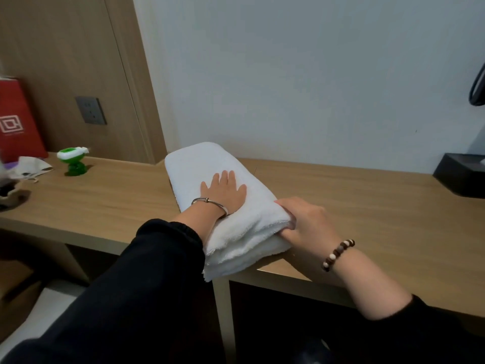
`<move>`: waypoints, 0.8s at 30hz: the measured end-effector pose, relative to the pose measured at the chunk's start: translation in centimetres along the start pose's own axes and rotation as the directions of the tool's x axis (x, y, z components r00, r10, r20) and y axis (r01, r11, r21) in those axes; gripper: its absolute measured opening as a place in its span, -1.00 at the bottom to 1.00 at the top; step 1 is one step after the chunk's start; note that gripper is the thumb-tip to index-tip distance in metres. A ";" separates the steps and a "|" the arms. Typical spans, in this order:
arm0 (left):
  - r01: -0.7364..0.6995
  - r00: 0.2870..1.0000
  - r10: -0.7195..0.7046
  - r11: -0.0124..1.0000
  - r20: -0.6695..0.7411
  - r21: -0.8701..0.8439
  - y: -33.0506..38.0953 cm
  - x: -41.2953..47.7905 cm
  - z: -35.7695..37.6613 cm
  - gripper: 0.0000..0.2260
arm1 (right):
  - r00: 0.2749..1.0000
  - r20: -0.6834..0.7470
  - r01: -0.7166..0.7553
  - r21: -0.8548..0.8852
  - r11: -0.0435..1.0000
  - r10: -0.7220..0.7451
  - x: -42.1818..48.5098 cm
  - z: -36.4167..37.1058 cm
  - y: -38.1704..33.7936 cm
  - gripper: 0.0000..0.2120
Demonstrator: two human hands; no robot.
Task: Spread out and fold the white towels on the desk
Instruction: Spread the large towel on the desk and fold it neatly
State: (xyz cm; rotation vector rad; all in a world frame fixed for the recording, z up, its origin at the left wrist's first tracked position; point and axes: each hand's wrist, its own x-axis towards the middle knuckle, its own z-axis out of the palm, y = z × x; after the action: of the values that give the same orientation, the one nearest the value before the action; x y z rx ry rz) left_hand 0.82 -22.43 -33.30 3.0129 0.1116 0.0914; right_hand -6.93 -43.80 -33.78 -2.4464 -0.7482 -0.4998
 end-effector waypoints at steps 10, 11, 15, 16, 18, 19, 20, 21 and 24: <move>-0.018 1.000 0.018 0.999 -0.010 0.037 0.0 -0.4 0.3 -0.43 | 0.995 0.043 -0.092 0.188 0.978 0.085 -1.9 0.0 1.0 -0.64; -0.017 1.000 0.018 0.999 -0.019 0.043 0.0 -0.4 0.3 -0.43 | 0.980 0.120 -0.186 0.309 0.933 0.156 -1.5 -0.7 1.0 -0.64; -0.008 0.999 0.011 0.997 -0.048 0.072 0.2 -0.6 0.5 -0.44 | 0.741 0.492 -0.671 0.552 0.494 0.457 1.9 -3.2 1.1 -0.79; -0.007 0.999 0.011 0.997 -0.051 0.075 0.3 -0.7 0.5 -0.44 | 0.680 0.538 -0.732 0.467 0.496 0.498 2.9 -3.0 0.7 -0.70; -0.006 0.998 0.011 0.997 -0.062 0.081 0.3 -0.8 0.6 -0.44 | 0.619 0.591 -0.732 0.195 0.653 0.517 4.6 -1.9 -0.4 -0.48; -0.005 0.997 0.011 0.996 -0.070 0.084 0.2 -0.8 0.6 -0.44 | 0.608 0.596 -0.703 0.096 0.705 0.525 5.3 -1.2 -1.0 -0.34; -0.007 0.997 0.014 0.996 -0.075 0.085 0.2 -0.8 0.6 -0.44 | 0.587 0.604 -0.692 0.030 0.721 0.539 5.7 -0.7 -1.2 -0.18; -0.011 0.997 0.017 0.996 -0.076 0.083 0.1 -0.7 0.6 -0.44 | 0.569 0.616 -0.694 0.004 0.720 0.545 6.0 -0.4 -1.1 -0.05; -0.033 0.996 0.039 0.996 -0.074 0.079 0.1 -0.4 0.8 -0.44 | 0.570 0.638 -0.661 -0.018 0.750 0.518 5.8 0.0 -0.2 0.04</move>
State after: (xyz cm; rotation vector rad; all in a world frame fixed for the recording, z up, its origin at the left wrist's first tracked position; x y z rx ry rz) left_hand 0.44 -22.67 -34.08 3.0904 0.0690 0.2098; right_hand -2.53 -41.30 -30.89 -2.4287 -0.1185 0.6531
